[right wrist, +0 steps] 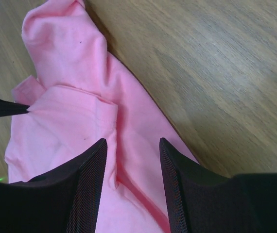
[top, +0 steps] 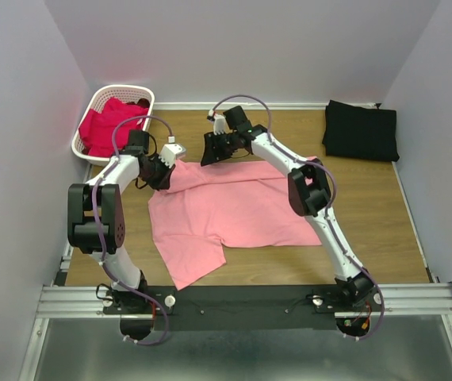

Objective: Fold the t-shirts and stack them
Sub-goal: Fold the tshirt

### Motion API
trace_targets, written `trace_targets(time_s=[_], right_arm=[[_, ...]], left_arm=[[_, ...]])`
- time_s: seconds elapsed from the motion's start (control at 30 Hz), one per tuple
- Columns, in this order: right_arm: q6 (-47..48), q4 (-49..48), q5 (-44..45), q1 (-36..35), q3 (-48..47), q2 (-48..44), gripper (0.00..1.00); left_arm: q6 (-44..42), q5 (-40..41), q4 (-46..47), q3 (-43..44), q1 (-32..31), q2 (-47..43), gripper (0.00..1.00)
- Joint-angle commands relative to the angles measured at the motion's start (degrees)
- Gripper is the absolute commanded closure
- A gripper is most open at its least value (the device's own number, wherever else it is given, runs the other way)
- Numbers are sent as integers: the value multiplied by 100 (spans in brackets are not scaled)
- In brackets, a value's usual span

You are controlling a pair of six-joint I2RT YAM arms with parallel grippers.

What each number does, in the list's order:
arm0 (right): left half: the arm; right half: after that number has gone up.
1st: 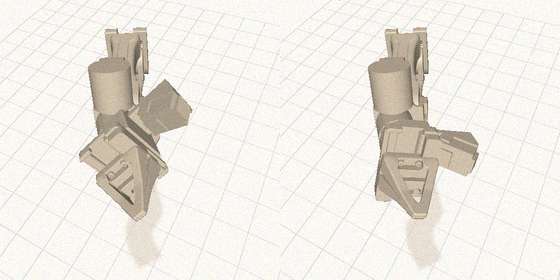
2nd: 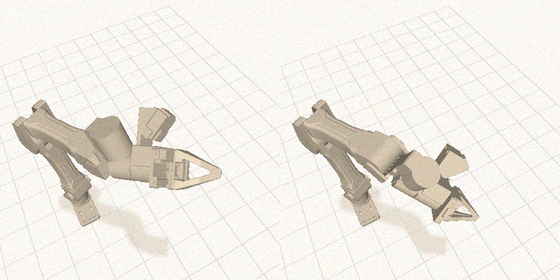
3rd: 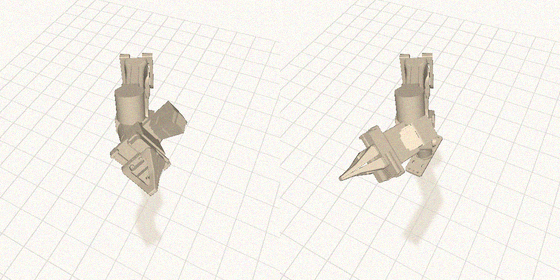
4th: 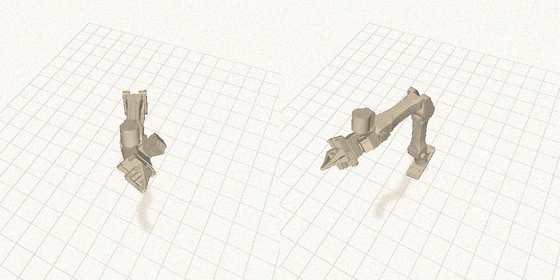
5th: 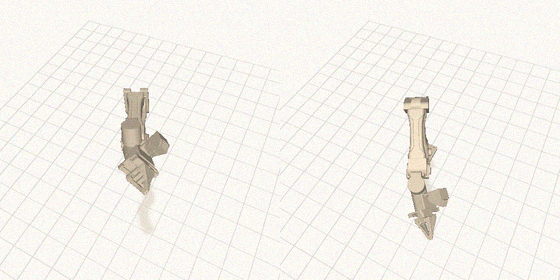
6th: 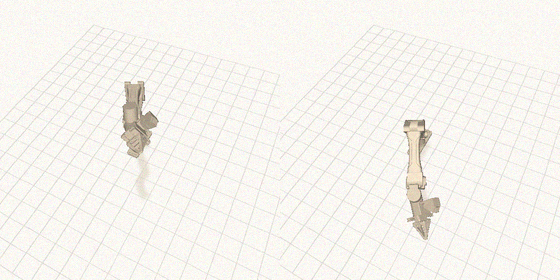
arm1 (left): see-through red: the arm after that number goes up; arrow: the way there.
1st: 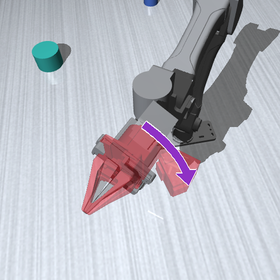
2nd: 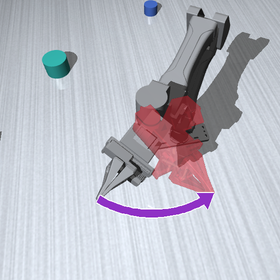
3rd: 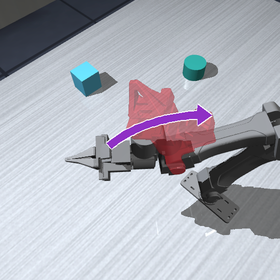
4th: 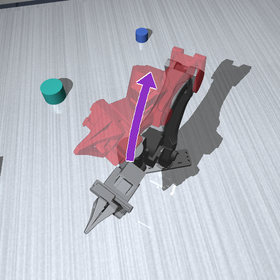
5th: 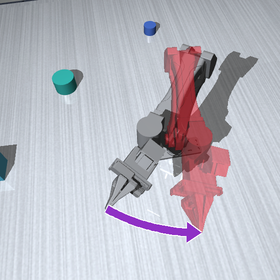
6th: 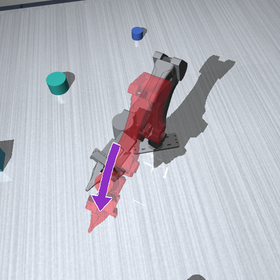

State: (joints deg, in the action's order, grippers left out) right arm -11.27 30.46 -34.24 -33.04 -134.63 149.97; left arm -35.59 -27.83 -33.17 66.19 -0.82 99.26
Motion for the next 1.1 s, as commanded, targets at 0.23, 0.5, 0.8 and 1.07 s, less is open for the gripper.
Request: trace_targets(time_s=[0.23,0.5,0.8,1.07], right_arm=[[-736,-795,-311,-212,-213,410,47],[-868,-963,-373,-335,-204,445,50],[-912,-1015,-531,-432,-169,533,57],[-737,-1024,-847,-458,251,147,99]], left_arm=[[-150,-117,-23,-124,38,-170,98],[-194,-73,-5,-238,38,-223,97],[-211,-20,30,-274,38,-285,94],[-290,-38,-23,-309,38,-372,91]])
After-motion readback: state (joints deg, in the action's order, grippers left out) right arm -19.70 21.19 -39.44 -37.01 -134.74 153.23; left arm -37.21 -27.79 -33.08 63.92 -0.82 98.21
